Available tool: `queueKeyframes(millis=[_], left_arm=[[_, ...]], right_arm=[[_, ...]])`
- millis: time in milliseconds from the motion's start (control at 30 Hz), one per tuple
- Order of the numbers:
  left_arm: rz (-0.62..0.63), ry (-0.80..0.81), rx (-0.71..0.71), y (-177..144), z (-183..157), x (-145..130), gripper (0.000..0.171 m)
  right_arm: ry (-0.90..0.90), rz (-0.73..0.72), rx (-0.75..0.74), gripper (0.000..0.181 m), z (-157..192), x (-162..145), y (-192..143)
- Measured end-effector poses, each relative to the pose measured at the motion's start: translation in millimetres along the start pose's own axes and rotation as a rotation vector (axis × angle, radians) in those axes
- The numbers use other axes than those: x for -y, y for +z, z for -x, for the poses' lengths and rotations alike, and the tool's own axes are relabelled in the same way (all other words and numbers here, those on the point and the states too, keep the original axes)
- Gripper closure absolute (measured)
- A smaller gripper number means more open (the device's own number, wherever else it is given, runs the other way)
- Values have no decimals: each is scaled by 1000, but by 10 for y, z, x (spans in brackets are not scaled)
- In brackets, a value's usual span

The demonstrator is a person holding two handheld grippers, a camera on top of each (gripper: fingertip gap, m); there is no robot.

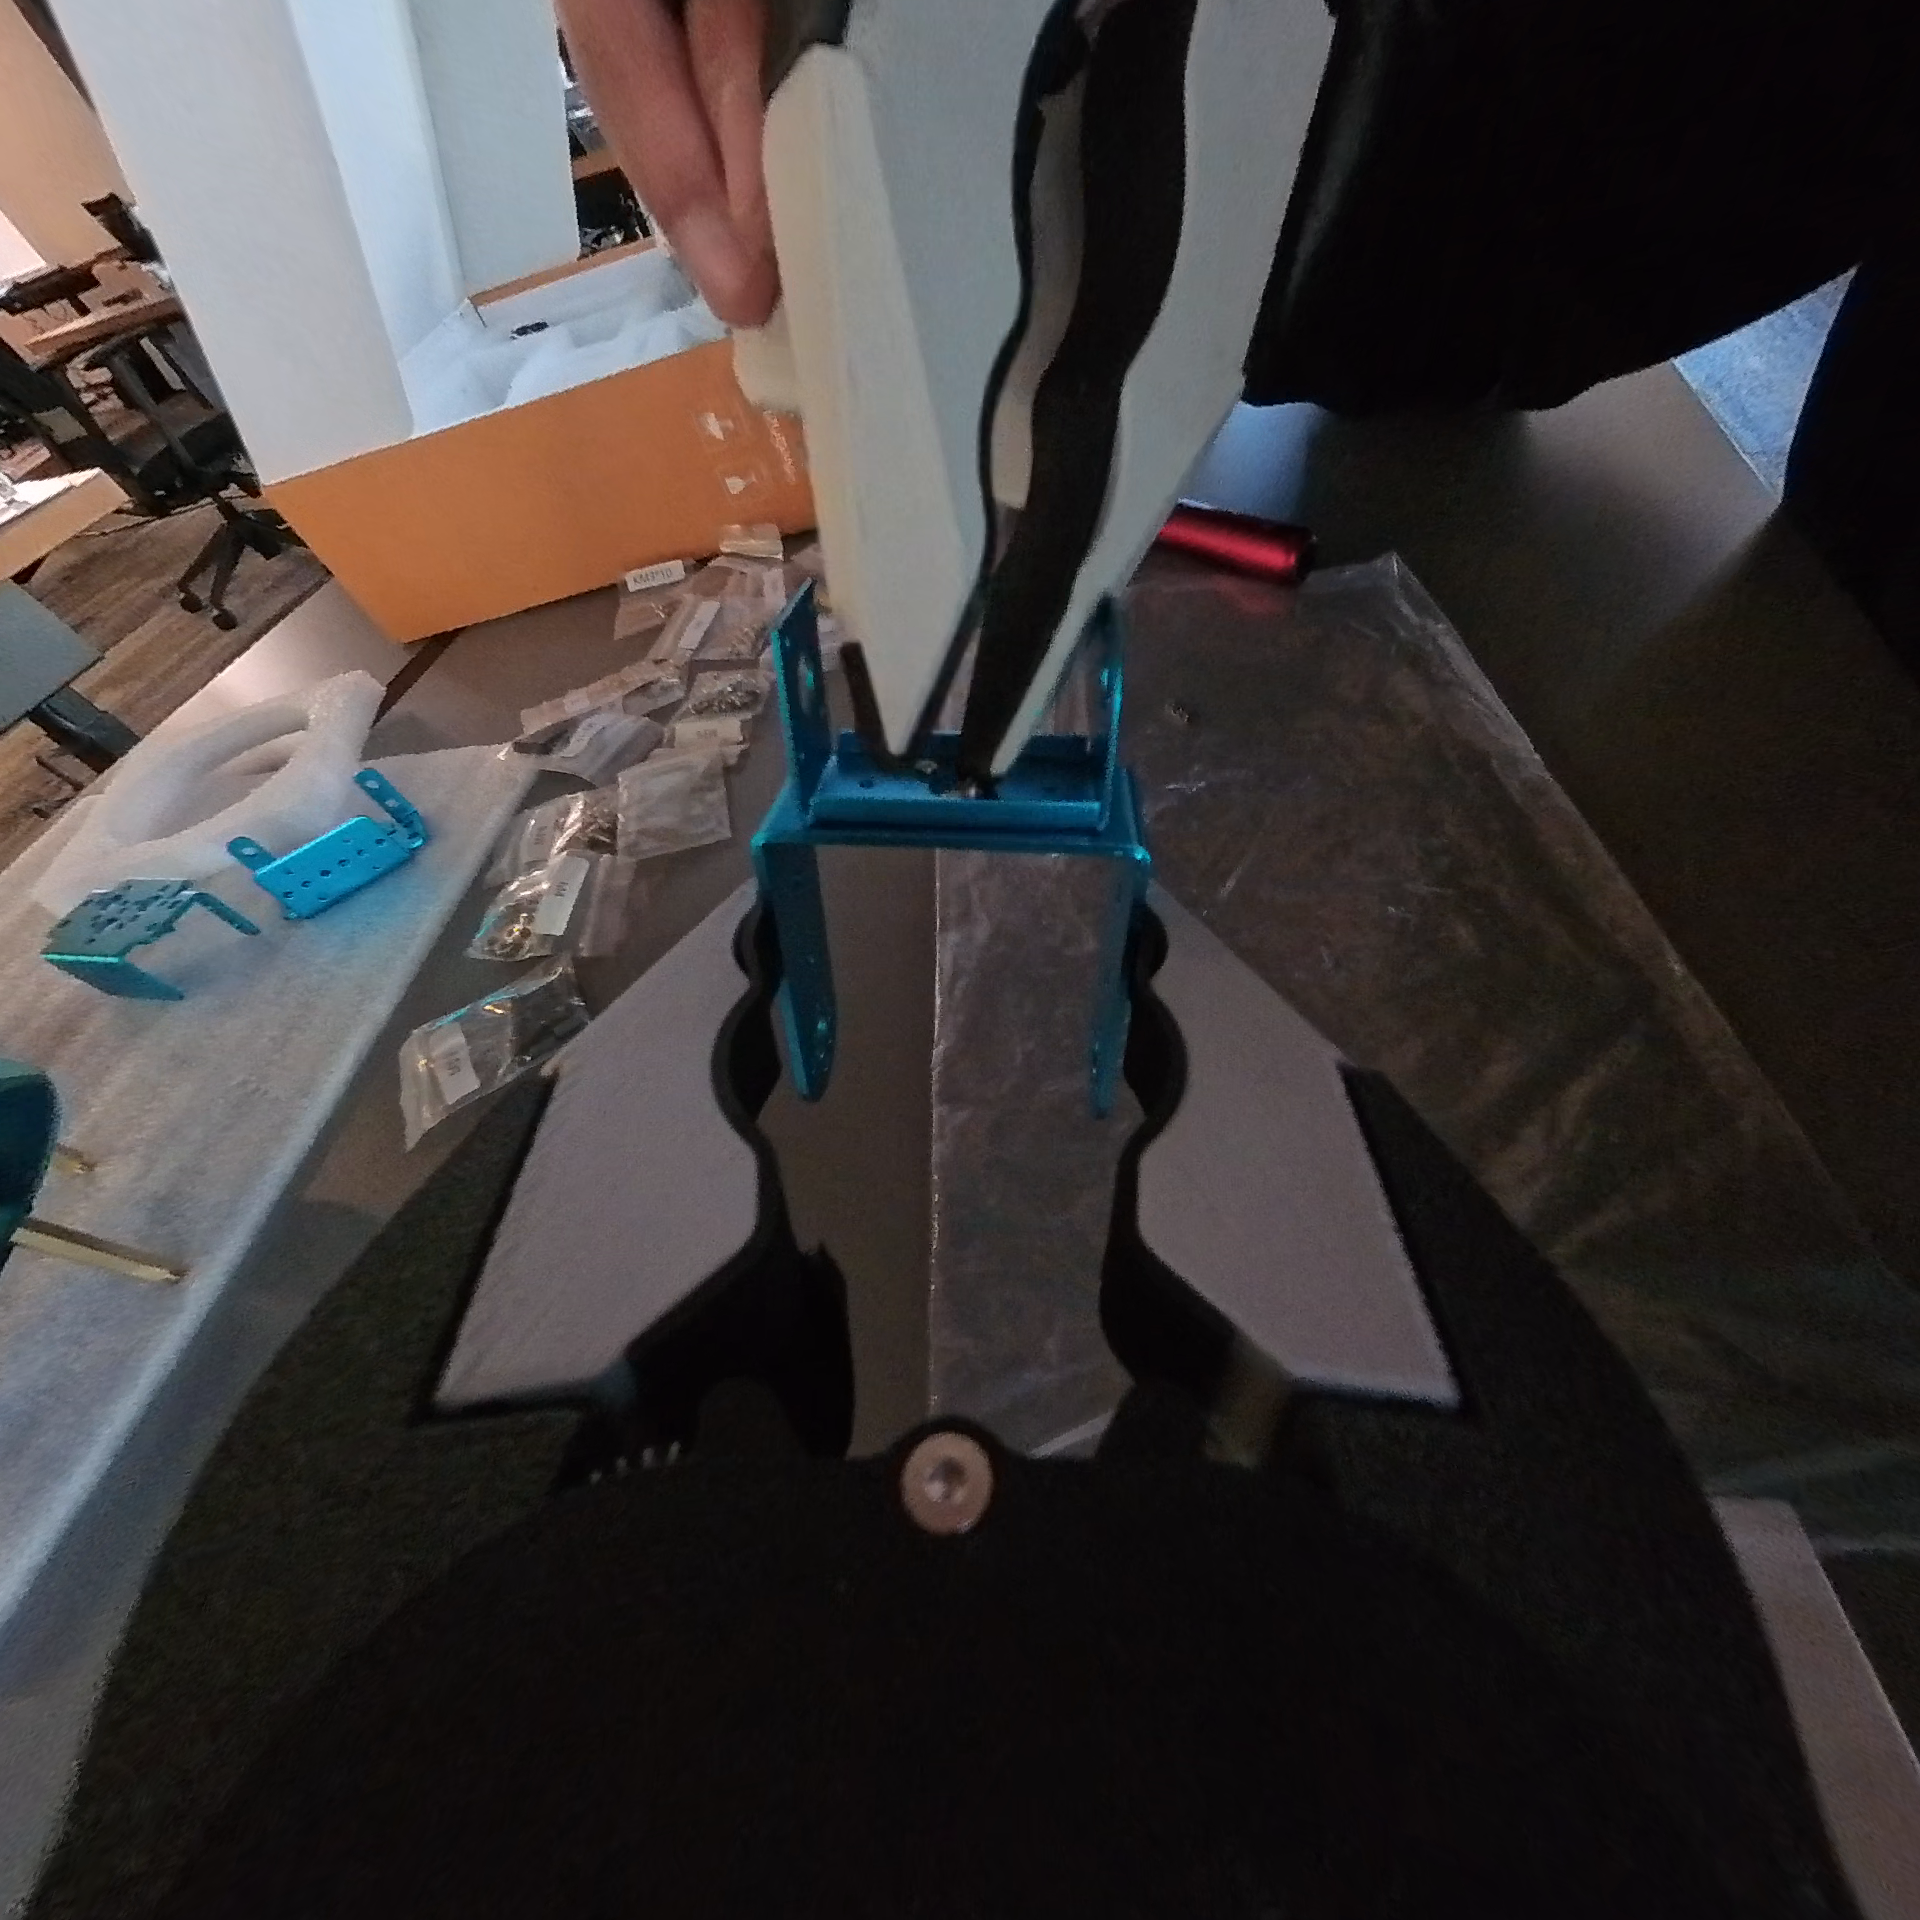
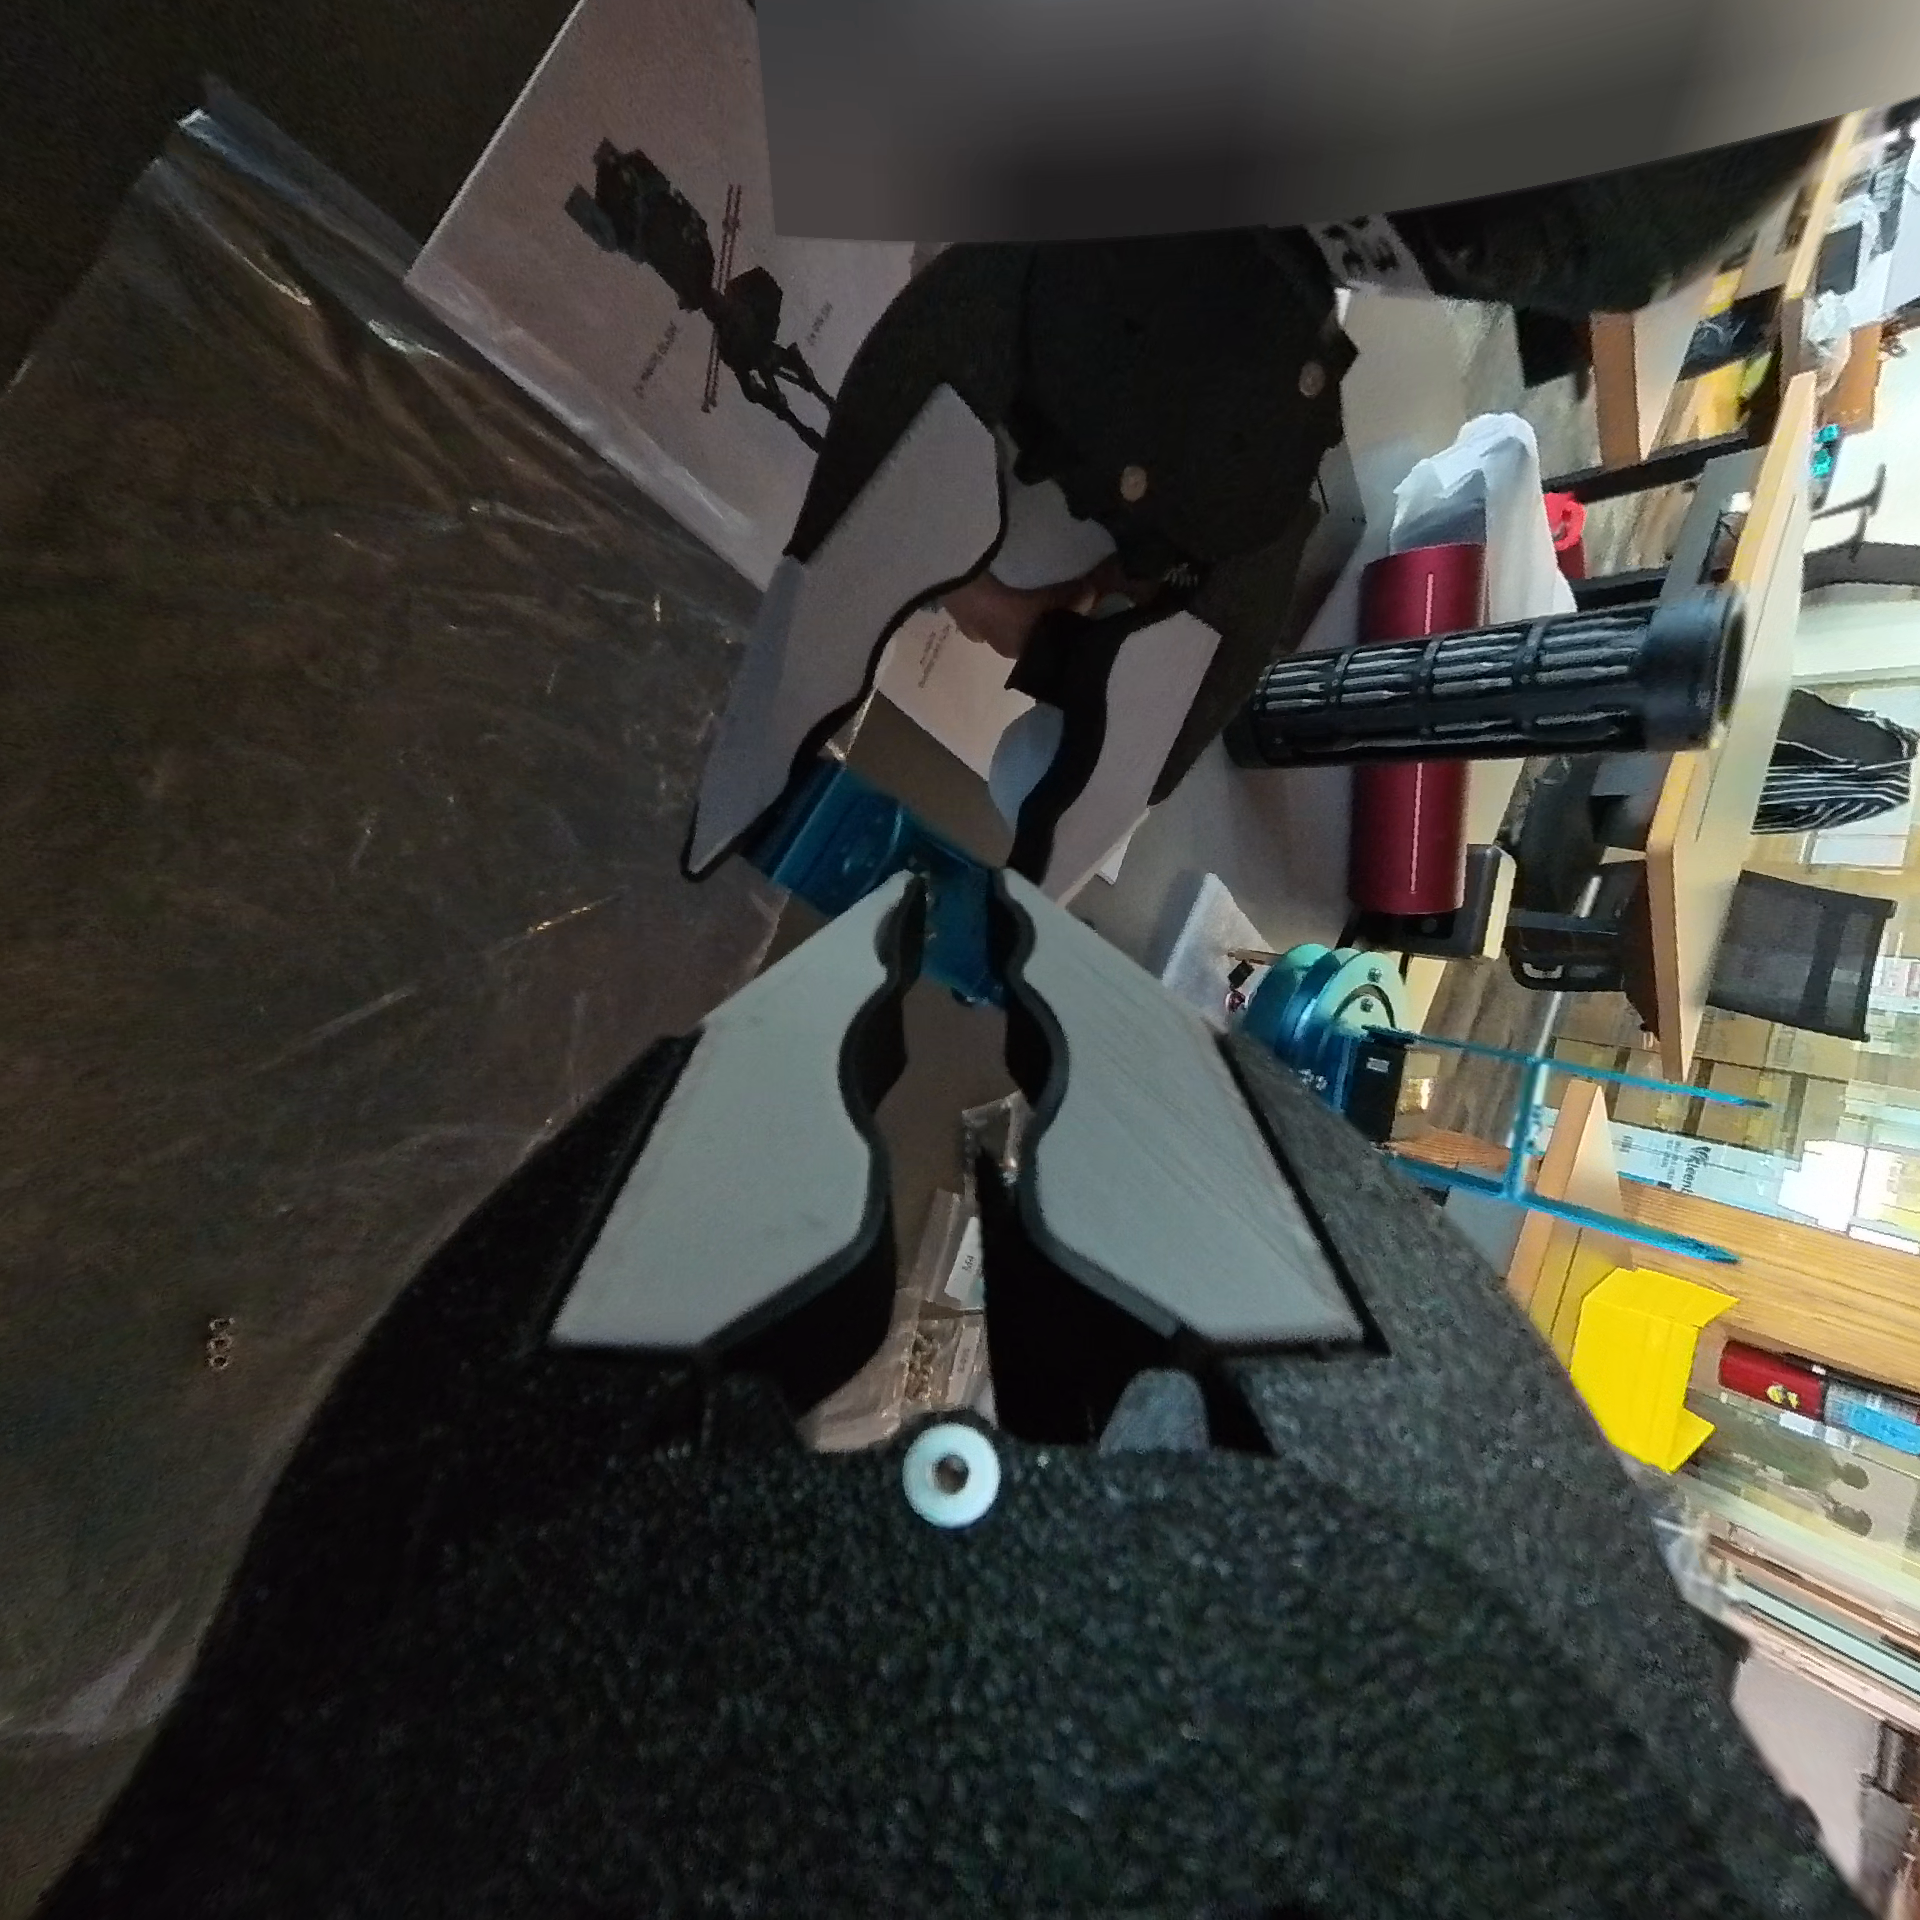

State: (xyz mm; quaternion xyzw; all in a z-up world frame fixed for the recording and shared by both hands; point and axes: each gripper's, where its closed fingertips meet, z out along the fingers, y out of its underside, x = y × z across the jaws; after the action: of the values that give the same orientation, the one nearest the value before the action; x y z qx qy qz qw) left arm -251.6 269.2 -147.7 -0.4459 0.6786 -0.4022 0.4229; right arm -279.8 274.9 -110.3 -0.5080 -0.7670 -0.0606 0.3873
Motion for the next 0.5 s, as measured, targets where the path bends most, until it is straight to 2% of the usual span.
queueKeyframes(millis=[133, 300, 400, 500], left_arm=[[-21, -14, 1, -20, 19, 34, 106], [-37, -19, 3, -45, 36, 69, 106], [-57, -35, 4, -87, 70, 114, 106], [-94, -67, 9, -153, 146, 175, 106]], right_arm=[[36, -29, -17, 167, -76, 1, -47], [139, -115, -58, 165, -233, 6, -304], [290, -179, -76, 164, -329, -139, -485], [518, -260, 37, 163, -228, -329, -547]])
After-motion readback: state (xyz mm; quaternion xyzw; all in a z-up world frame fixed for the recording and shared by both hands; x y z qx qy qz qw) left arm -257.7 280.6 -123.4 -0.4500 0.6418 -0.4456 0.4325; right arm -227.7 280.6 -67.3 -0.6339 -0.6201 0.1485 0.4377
